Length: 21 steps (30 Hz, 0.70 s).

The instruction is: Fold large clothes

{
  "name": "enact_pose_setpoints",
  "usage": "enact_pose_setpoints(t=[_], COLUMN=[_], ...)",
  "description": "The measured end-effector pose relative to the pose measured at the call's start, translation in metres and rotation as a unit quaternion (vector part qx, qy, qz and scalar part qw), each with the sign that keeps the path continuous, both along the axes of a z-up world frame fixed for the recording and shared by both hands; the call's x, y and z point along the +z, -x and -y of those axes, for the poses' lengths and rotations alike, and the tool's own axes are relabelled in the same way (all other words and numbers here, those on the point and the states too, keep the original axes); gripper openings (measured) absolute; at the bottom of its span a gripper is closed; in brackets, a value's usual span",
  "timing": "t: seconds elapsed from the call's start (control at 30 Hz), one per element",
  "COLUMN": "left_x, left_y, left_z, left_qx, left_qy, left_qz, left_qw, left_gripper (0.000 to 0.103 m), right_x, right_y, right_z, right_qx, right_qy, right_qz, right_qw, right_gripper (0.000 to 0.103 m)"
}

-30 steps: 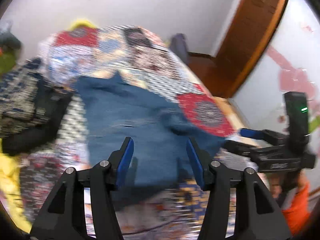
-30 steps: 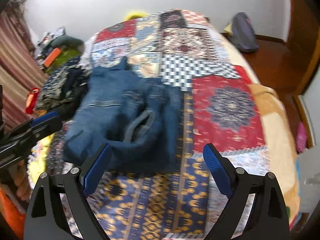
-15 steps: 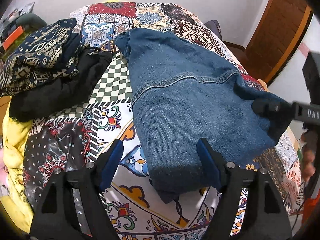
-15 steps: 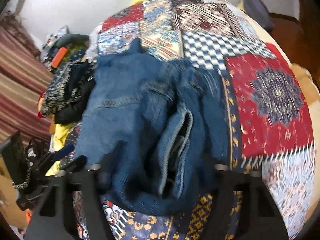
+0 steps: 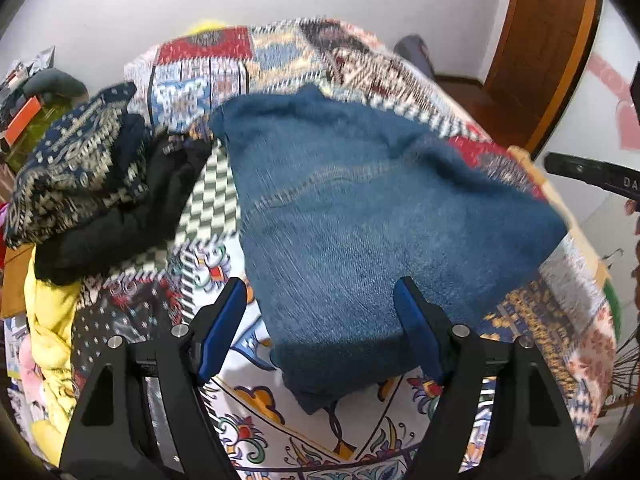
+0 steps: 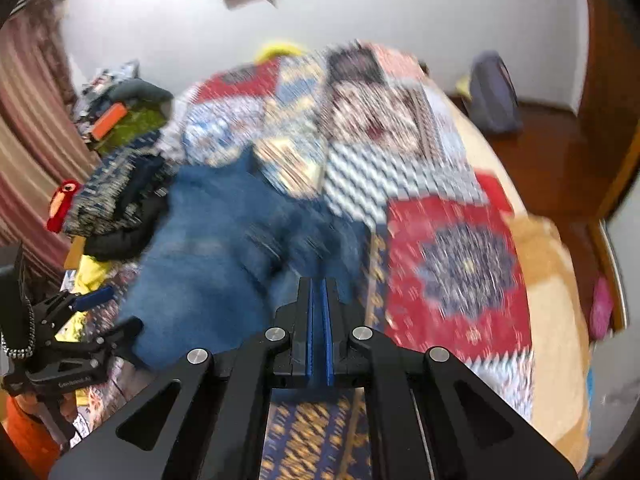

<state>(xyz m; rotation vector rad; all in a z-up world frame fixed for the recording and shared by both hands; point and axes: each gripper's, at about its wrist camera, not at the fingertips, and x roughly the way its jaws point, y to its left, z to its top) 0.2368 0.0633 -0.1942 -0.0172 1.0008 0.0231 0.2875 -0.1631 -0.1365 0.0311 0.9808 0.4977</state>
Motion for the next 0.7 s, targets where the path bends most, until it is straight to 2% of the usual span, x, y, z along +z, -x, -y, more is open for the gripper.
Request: enact_pose_setpoints(t=[0.1,0.23,0.3,0.37,0.47,0.6,0.7], left_x=[-0.009,-0.011,-0.01,-0.008,-0.007,-0.007,-0.008], left_y=[-0.001,-0.001,0.0,0.002,0.004,0.008,0.011], left_z=[-0.002,-0.005,-0.002,0.004,0.011,0.013,0.012], left_qx=[0.015,0.02,0.018,0.015,0.01,0.004,0.001], left_qy=[0.016,0.03,0.018,-0.003,-0.03,-0.041,-0.029], left_qz=[-0.002,-0.005,-0.002,0.004,0.012,0.016,0.014], left_qw=[0.9998,0.9993,0.9997,0.9999,0.9994,0.999,0.9995], left_gripper=[0.076,0.076,0.076,0.076,0.076,0.076,0.076], right_x=[-0.013,0.006,0.016,0.023,0.019,-0.018,-0.04], right_y=[0.002,0.01,0.013,0.015,0.019,0.012,0.008], right_z=[0.012,0.012,0.004,-0.01,-0.032,-0.046,-0.034], right_qx=[-0.013,-0.002,0.014,0.03,0.048,0.061,0.048], right_qy=[0.011,-0.017,-0.024,-0.032,-0.014,0.032,0.017], right_qz=[-0.021,-0.008,0.001,0.006,0.027,-0.012,-0.034], right_qw=[1.0,1.0,1.0,0.999,0.998,0.998,0.998], right_gripper=[0.004,0.006,0.021,0.057,0.06,0.06,0.077])
